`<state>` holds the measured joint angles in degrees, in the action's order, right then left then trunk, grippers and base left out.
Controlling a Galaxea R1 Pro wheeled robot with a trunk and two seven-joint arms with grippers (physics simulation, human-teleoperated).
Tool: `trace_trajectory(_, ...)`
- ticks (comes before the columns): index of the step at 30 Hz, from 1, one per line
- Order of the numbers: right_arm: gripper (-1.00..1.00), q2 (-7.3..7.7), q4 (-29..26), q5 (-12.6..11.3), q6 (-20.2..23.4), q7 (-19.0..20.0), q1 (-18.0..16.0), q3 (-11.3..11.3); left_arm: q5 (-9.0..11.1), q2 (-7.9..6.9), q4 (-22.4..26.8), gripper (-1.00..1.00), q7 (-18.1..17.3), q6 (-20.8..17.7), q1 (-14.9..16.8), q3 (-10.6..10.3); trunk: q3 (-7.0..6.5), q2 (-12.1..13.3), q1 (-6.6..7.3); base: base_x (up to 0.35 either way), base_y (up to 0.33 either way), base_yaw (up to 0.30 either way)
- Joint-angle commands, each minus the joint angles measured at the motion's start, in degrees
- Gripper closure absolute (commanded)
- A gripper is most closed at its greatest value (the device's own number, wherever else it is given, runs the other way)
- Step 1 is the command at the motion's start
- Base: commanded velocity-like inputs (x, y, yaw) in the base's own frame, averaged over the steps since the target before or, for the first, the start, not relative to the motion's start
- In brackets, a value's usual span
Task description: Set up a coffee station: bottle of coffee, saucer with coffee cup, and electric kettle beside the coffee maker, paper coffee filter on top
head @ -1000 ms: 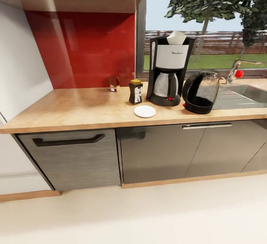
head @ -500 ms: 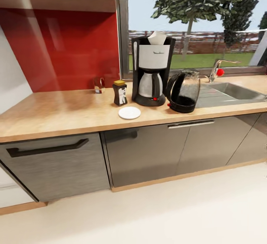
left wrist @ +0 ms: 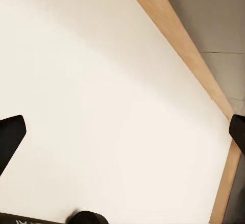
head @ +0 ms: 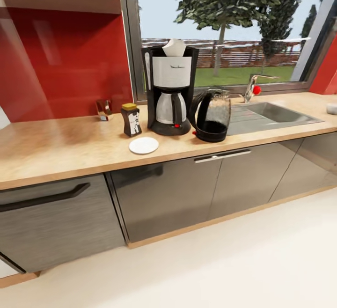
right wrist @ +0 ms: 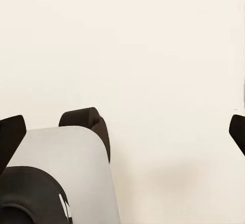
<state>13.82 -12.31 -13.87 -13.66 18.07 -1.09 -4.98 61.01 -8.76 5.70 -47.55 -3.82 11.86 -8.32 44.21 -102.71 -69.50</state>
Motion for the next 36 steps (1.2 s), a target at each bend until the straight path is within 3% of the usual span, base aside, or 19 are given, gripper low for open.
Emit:
trace_trajectory(1, -1.0, -0.02, 0.09, -0.19, -0.05, 0.56, -0.05, -0.47, 0.6, -0.03, 0.02, -1.0, -0.18, -0.4, 0.01, -0.38, 0.05, -0.02, 0.01, 0.002, -0.001, -0.254)
trace_trajectory(15, -1.0, -0.02, 0.09, -0.19, -0.07, 0.53, -0.05, -0.47, 0.6, -0.03, 0.01, -1.0, -0.13, -0.4, 0.01, -0.38, 0.05, -0.02, 0.01, 0.02, -0.016, -0.234)
trace_trajectory(24, -1.0, -0.02, 0.09, -0.19, -0.08, 0.48, -0.05, -0.47, 0.6, -0.03, 0.01, -1.0, -0.09, -0.4, 0.01, -0.38, 0.05, -0.02, 0.01, 0.193, -0.196, -0.087)
trace_trajectory(36, -1.0, -0.02, 0.09, -0.19, -0.05, 0.56, -0.05, -0.47, 0.6, -0.03, 0.01, -1.0, -0.09, -0.4, 0.01, -0.38, 0.05, -0.02, 0.01, 0.213, -0.234, -0.239)
